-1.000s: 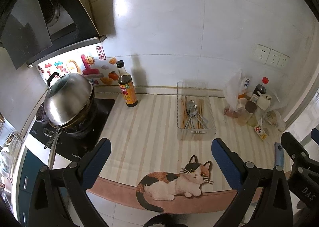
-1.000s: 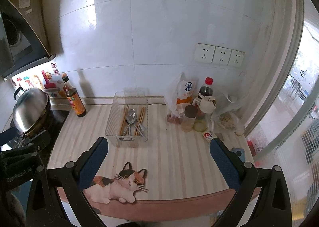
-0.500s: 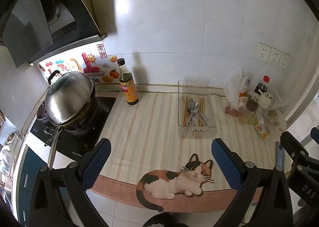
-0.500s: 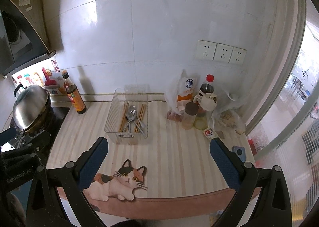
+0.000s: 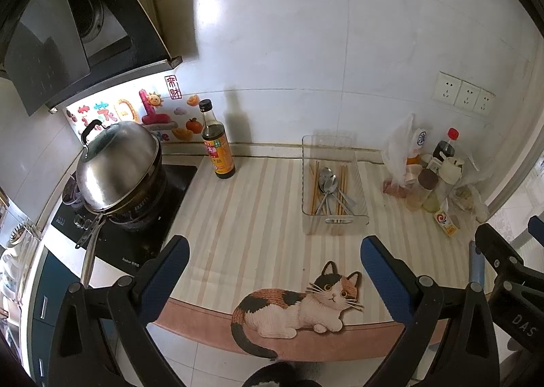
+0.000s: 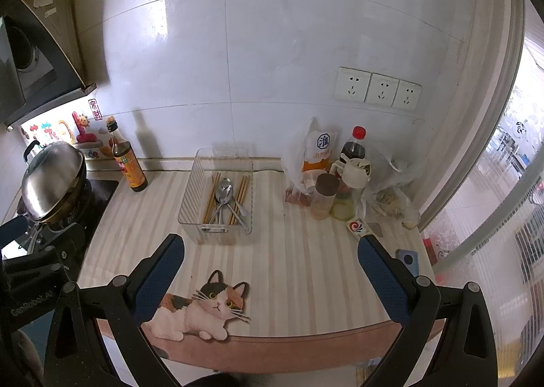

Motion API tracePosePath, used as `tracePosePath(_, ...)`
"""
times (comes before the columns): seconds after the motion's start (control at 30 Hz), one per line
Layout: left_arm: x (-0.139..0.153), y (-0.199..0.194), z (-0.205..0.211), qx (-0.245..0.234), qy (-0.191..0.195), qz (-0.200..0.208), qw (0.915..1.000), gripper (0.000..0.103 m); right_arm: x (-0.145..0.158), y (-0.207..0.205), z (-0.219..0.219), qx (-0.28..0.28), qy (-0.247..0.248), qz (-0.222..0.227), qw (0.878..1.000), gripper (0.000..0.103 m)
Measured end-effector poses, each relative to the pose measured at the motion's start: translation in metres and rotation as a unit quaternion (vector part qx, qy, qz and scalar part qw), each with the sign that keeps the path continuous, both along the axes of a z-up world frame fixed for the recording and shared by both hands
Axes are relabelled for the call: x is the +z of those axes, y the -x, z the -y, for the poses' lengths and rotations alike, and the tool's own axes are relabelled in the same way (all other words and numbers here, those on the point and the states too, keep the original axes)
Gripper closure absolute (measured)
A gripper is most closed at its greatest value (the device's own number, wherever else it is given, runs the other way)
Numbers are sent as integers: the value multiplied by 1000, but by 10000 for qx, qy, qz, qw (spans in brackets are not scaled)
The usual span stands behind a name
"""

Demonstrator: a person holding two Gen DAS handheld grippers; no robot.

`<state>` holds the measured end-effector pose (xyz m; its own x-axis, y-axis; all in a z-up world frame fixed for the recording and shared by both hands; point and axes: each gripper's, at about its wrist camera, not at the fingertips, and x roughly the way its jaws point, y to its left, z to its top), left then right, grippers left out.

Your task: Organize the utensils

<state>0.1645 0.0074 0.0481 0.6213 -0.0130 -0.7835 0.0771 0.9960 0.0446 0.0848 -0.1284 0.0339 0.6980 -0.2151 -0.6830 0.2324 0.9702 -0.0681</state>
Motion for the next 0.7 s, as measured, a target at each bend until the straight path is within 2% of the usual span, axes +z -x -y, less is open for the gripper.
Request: tracePosePath(0.7,0,0,0,-3,-6,0,10000,0,-1,-1,3,66,4,-41,10000,0)
